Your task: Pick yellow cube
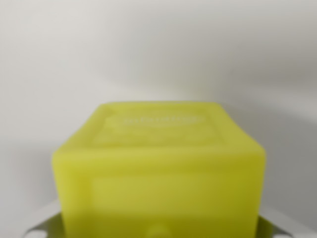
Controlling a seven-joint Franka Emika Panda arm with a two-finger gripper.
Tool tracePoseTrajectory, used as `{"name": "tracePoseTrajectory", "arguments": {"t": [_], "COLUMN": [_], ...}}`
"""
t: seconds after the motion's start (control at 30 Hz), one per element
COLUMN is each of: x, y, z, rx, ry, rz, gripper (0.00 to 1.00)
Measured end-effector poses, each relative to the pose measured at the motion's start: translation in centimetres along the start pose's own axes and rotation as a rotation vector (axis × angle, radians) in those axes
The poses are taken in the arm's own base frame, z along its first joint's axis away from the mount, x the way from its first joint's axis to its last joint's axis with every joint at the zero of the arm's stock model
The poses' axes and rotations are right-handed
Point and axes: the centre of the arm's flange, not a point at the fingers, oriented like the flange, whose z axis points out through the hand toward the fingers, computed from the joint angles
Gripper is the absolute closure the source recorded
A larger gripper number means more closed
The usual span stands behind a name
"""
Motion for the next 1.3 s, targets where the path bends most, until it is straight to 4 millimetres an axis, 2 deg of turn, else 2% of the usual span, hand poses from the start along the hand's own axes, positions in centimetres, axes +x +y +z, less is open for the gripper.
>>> {"name": "tracePoseTrajectory", "arguments": {"t": [1.3], "x": [0.0], "y": [0.0], "z": [-9.8], "rx": [0.000], "ry": [0.000], "rz": [0.000], "gripper": [1.00]}}
